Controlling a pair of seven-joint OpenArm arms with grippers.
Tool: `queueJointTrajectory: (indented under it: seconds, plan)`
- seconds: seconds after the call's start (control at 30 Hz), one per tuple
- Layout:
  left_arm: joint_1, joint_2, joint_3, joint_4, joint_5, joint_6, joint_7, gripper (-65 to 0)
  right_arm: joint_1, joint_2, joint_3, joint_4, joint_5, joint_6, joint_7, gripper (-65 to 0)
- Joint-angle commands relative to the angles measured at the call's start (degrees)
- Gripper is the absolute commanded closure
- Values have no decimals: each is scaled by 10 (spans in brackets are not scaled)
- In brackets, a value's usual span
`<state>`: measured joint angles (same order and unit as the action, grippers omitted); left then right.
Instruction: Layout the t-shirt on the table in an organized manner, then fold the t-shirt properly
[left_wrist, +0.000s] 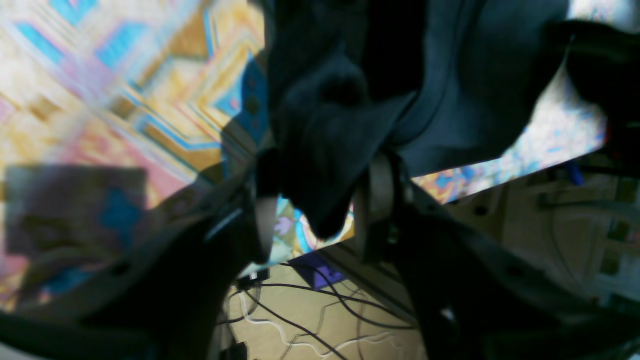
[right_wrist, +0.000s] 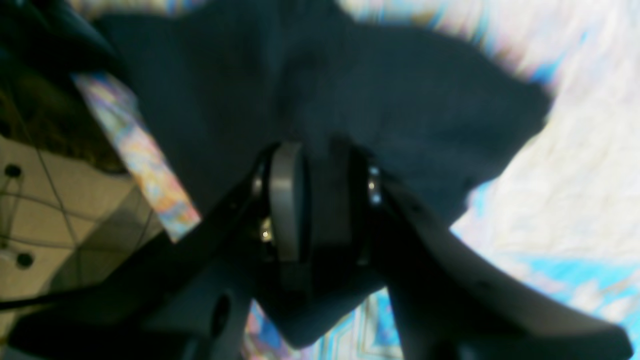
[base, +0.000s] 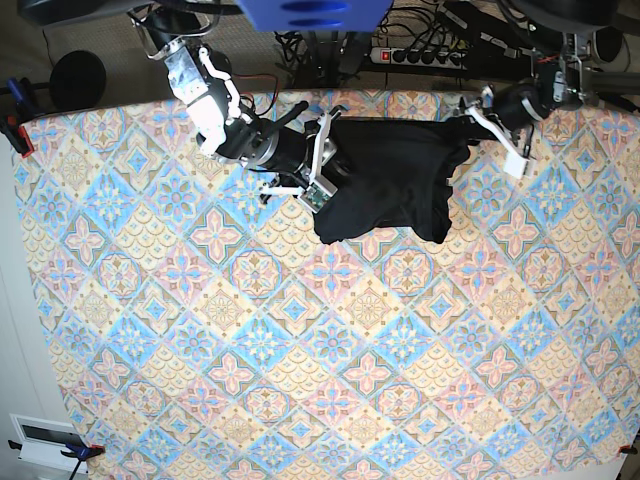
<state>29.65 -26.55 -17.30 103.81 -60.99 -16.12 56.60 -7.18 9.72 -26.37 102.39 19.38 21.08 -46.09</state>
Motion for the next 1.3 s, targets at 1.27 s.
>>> queueJointTrajectory:
  seconds: [1.27]
  plan:
    - [-338, 61, 50, -175, 170, -1, -38, -92, 4, 3, 29, -7, 5, 5, 14, -151]
